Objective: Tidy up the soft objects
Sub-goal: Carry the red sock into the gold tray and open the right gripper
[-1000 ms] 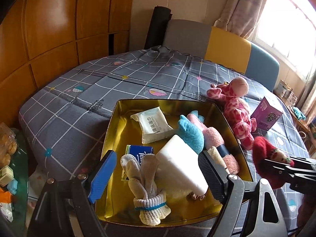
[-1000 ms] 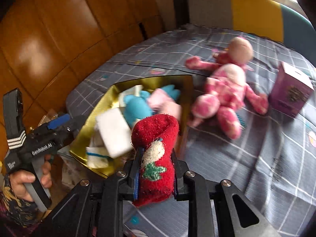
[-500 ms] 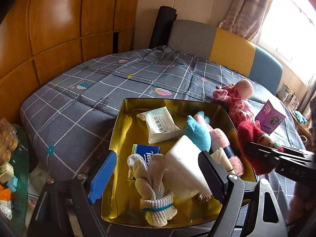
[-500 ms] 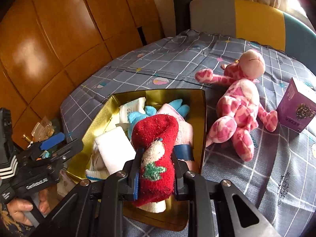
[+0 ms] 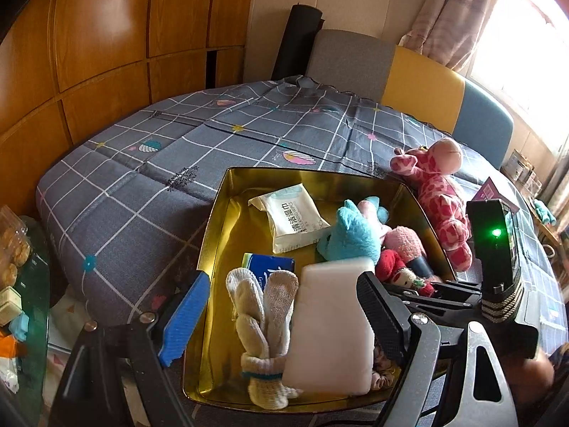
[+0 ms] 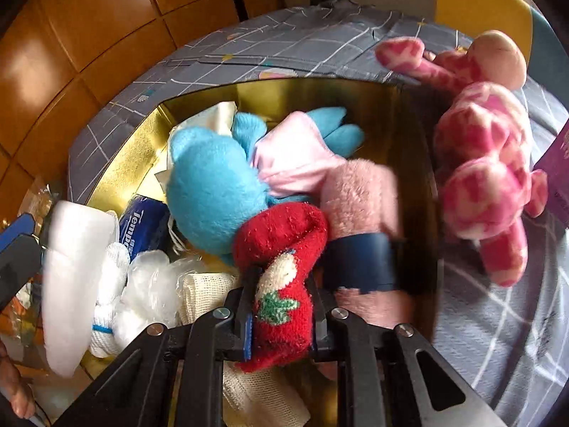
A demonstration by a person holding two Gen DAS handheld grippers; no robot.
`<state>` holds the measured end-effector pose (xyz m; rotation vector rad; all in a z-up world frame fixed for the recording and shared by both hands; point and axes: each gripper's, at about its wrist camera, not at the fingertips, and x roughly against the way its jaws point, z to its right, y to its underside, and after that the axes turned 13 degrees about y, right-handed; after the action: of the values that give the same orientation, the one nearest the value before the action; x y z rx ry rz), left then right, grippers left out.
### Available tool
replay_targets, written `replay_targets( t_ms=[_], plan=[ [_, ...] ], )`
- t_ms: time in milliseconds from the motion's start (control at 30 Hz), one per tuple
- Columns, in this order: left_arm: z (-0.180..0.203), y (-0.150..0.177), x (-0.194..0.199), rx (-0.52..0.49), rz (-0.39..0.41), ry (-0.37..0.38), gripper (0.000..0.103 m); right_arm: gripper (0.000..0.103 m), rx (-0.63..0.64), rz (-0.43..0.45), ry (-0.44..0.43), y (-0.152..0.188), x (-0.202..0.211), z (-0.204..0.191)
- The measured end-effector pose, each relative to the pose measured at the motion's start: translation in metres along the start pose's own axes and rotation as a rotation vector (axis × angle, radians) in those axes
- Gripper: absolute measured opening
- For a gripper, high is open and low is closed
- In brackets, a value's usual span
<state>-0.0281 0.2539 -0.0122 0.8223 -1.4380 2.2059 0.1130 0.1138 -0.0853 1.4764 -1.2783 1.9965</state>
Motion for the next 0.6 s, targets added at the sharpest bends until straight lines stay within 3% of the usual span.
replay_targets(
  t_ms=[200, 267, 367, 600],
  plan=[
    [-0.003, 0.000, -0.002, 0.012, -0.002, -0.009, 0.085, 0.027, -0.050, 0.018, -0.053, 0.003, 0.007, 0.012],
    [-0.001, 0.001, -0.003, 0.009, -0.003, -0.009, 0.085, 0.035, -0.051, 0.043, -0.059, 0.005, 0.014, 0.014],
    [0.001, 0.002, -0.001, 0.004, -0.002, -0.010, 0.085, 0.040, -0.046, 0.074, -0.051, 0.006, 0.023, 0.012],
    [0.005, 0.002, 0.002, -0.004, 0.009, -0.017, 0.087, 0.040, -0.054, 0.139, -0.009, 0.012, 0.045, 0.018]
  ],
)
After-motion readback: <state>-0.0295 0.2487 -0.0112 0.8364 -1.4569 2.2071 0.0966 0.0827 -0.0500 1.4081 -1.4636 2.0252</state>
